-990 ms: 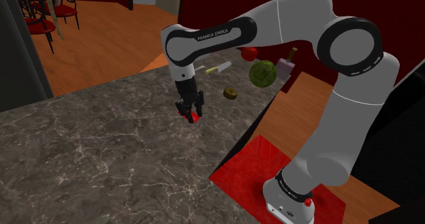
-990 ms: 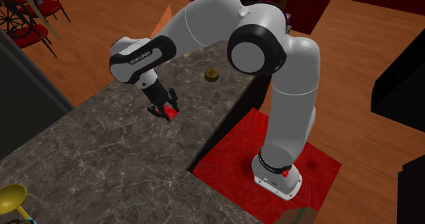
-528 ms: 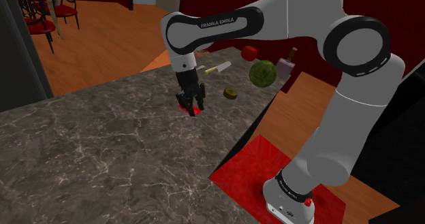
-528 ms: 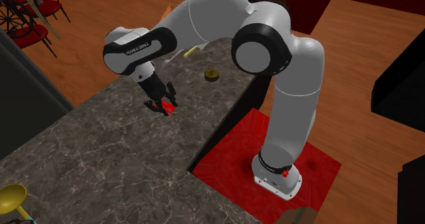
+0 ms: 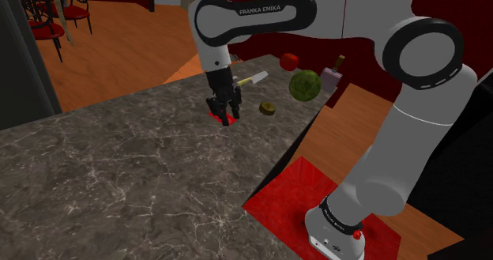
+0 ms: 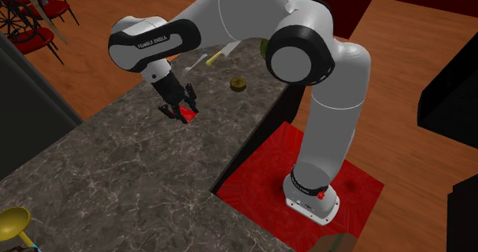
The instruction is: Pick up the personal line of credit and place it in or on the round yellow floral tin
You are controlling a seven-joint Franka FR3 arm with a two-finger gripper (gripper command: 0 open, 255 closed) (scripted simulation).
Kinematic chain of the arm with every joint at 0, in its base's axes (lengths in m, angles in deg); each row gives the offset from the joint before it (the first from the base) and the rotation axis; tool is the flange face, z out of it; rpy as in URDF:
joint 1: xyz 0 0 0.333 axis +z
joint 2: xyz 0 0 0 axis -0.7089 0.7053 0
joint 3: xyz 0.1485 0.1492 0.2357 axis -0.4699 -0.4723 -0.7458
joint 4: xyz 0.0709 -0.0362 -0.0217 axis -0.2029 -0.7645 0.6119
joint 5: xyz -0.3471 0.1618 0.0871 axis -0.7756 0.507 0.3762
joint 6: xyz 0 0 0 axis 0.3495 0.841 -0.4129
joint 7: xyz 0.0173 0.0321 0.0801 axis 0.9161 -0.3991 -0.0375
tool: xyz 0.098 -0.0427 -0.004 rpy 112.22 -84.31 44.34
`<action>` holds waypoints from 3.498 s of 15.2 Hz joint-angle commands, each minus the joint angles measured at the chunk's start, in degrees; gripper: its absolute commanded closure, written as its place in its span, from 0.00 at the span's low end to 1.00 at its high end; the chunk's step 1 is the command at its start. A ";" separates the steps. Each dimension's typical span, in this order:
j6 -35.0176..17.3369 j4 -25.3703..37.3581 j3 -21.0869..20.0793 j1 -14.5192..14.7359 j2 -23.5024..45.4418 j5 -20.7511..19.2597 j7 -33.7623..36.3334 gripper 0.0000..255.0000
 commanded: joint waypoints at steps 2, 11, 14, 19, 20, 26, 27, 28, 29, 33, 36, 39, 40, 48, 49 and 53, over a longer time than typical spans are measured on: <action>2.30 1.79 0.01 -0.07 -0.50 0.09 0.05 1.00; 3.06 -1.21 4.66 -5.90 -3.92 -4.53 -10.24 1.00; 3.05 -1.46 6.48 -8.01 -4.28 -6.50 -14.07 1.00; 2.98 -0.61 9.49 -11.50 -3.84 -9.82 -20.40 1.00; 2.95 -0.25 10.09 -12.19 -3.59 -10.47 -21.65 1.00; 2.83 3.33 13.54 -16.33 -1.04 -14.15 -29.14 1.00; 2.83 4.16 14.10 -17.01 -0.43 -14.71 -30.39 1.00; 2.83 4.28 14.17 -17.10 -0.34 -14.78 -30.56 1.00; 2.11 3.68 14.18 -17.12 -0.22 -14.77 -30.43 1.00; -0.71 1.48 14.19 -17.19 0.44 -14.69 -29.94 1.00; -2.79 -0.03 14.19 -17.24 1.04 -14.65 -29.57 1.00; -4.86 -1.42 14.20 -17.29 1.75 -14.63 -29.22 1.00; -5.54 -1.86 14.20 -17.31 2.00 -14.62 -29.11 1.00; -7.74 -3.18 14.21 -17.37 2.91 -14.61 -28.73 1.00; -7.74 -3.18 14.21 -17.37 2.91 -14.61 -28.73 1.00; -7.74 -3.19 14.21 -17.37 2.90 -14.61 -28.73 0.00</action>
